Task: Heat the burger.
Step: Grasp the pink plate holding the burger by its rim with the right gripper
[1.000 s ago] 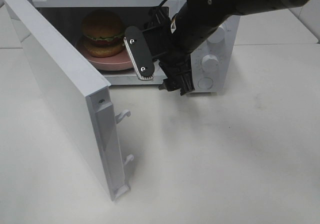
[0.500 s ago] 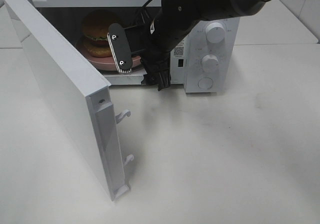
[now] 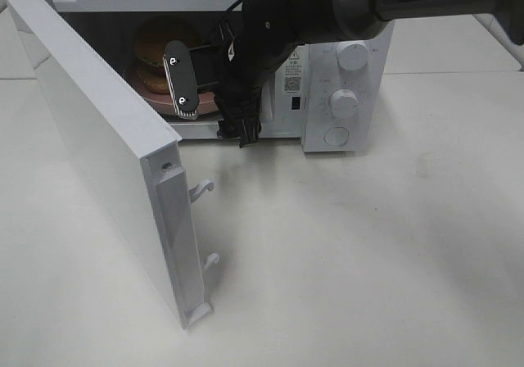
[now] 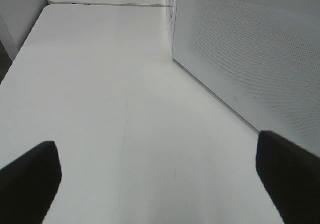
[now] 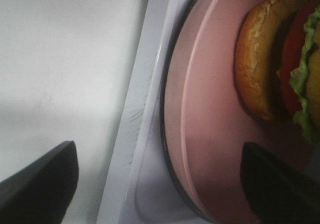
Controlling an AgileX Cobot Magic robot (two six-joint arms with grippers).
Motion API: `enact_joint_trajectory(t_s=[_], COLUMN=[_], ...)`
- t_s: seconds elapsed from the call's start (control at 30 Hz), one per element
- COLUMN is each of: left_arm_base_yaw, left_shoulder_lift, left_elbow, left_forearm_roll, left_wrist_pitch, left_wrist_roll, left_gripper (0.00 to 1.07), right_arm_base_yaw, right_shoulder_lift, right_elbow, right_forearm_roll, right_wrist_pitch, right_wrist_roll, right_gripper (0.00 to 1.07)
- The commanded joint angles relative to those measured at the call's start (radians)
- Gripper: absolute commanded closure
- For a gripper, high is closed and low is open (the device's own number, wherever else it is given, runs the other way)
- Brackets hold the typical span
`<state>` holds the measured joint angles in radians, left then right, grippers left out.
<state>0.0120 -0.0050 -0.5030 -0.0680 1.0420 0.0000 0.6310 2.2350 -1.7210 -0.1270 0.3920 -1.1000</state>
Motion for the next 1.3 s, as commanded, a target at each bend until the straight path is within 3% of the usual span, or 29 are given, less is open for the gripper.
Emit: enact_joint_trajectory(t_s=[0.03, 0.47, 0.7, 0.8, 0.83, 0.87, 0.9, 0.93, 0.97, 1.0, 1.03, 1.07, 1.1, 1.3], left_arm_base_yaw=[0.0, 0.0, 0.0, 0.0, 0.0, 0.0, 0.0, 0.0, 0.0, 0.0, 0.0, 0.0, 0.0, 0.0], left_shoulder_lift=[-0.02, -0.02, -0.02, -0.02, -0.02, -0.02, -0.02, -0.02, -0.02, -0.02, -0.02, -0.02, -0.02, -0.02], left_elbow=[0.004, 0.004, 0.004, 0.004, 0.004, 0.004, 0.004, 0.004, 0.004, 0.004, 0.004, 0.004, 0.004, 0.004], left_forearm_roll=[-0.008, -0.008, -0.008, -0.008, -0.008, -0.008, -0.008, -0.008, -0.008, -0.008, -0.008, -0.008, -0.008, -0.008], left_wrist_pitch=[-0.006, -0.006, -0.006, -0.006, -0.006, -0.006, -0.006, -0.006, -0.006, -0.006, -0.006, -0.006, -0.006, -0.006], left_wrist_roll=[0.0, 0.0, 0.0, 0.0, 0.0, 0.0, 0.0, 0.0, 0.0, 0.0, 0.0, 0.0, 0.0, 0.0], left_gripper=[0.09, 0.09, 0.09, 0.09, 0.09, 0.09, 0.09, 0.09, 0.09, 0.09, 0.09, 0.09, 0.09, 0.09], right_arm_base_yaw=[0.004, 0.001, -0.01, -0.011, -0.011, -0.011, -0.011, -0.011, -0.011, -0.011, -0.011, -0.011, -0.011, -0.009], right_shoulder_lift=[0.04, 0.149, 0.184, 0.189, 0.19, 0.19, 0.19, 0.19, 0.19, 0.19, 0.19, 0.19, 0.19, 0.189], right_elbow=[-0.06, -0.229, -0.271, -0.271, -0.271, -0.271, -0.271, -0.271, -0.271, -0.271, -0.271, -0.271, -0.271, -0.271], right_forearm_roll=[-0.002, -0.005, -0.005, -0.001, -0.001, -0.001, -0.001, -0.001, -0.001, 0.004, 0.004, 0.006, 0.006, 0.015], right_wrist_pitch=[0.022, 0.073, 0.085, 0.082, 0.081, 0.081, 0.076, 0.075, 0.075, 0.078, 0.078, 0.082, 0.083, 0.083], right_wrist_roll=[0.033, 0.066, 0.079, 0.079, 0.079, 0.079, 0.077, 0.077, 0.077, 0.077, 0.077, 0.077, 0.077, 0.08], right_gripper=[0.23, 0.26, 0.28, 0.38, 0.48, 0.48, 0.6, 0.68, 0.68, 0.84, 0.84, 0.97, 1.03, 1.07])
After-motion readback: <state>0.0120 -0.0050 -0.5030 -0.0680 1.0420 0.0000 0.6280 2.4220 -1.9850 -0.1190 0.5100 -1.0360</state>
